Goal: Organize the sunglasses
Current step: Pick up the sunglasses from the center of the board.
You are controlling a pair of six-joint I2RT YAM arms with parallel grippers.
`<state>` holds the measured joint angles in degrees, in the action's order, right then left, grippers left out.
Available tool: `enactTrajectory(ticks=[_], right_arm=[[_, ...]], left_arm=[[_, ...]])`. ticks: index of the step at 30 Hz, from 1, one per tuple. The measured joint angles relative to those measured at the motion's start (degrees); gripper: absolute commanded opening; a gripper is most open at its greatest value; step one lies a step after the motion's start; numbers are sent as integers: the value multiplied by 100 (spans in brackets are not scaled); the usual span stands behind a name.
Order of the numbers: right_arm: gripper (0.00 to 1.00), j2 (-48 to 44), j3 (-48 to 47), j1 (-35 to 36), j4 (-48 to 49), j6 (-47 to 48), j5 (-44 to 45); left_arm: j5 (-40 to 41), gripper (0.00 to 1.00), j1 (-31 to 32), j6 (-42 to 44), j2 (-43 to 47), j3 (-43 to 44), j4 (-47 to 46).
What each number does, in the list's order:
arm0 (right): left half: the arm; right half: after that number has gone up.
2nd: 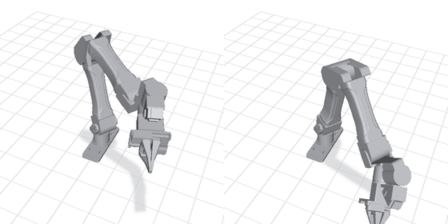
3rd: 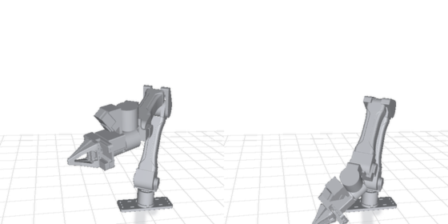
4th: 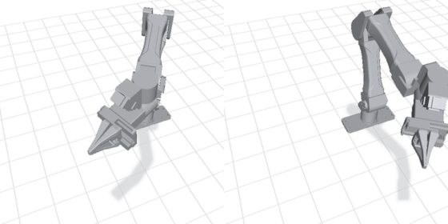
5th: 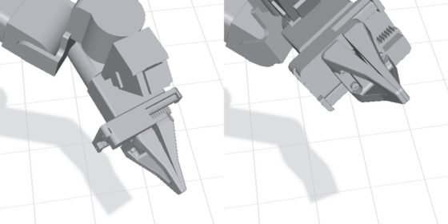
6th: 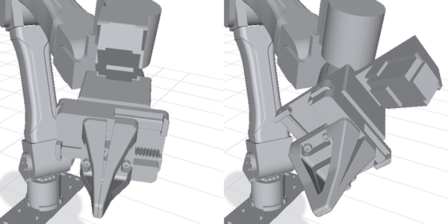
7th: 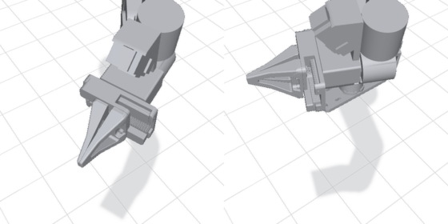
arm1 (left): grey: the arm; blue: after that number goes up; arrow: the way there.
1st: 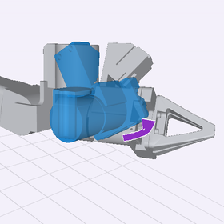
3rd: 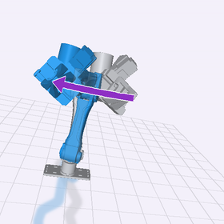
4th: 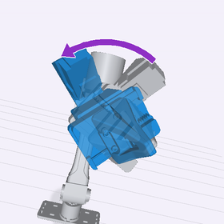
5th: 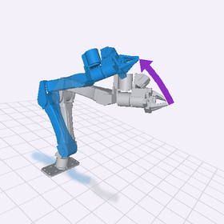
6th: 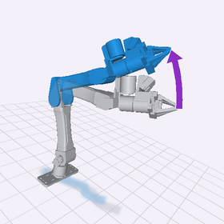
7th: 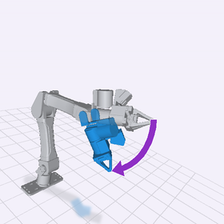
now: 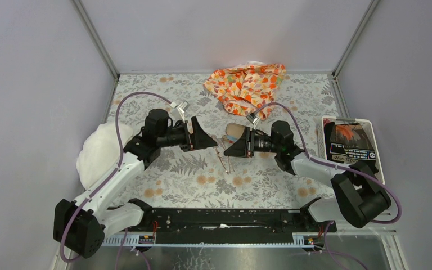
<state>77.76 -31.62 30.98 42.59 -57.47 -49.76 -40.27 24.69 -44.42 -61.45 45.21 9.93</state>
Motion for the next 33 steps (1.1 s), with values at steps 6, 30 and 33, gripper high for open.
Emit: enactTrajectory(ticks=[6,30,33], right_arm=[[0,-2,361,-205,457,-404,-94],[0,1364,944,-400,4216,-2881,-166],[0,1027,964,-398,3318,-2291,-2]], left_arm=[[9,99,0,48,-11,284,68],[-896,99,-24,-1421,-94,-901,-2201],[-634,98,-181,-1147,0,-894,-1554]])
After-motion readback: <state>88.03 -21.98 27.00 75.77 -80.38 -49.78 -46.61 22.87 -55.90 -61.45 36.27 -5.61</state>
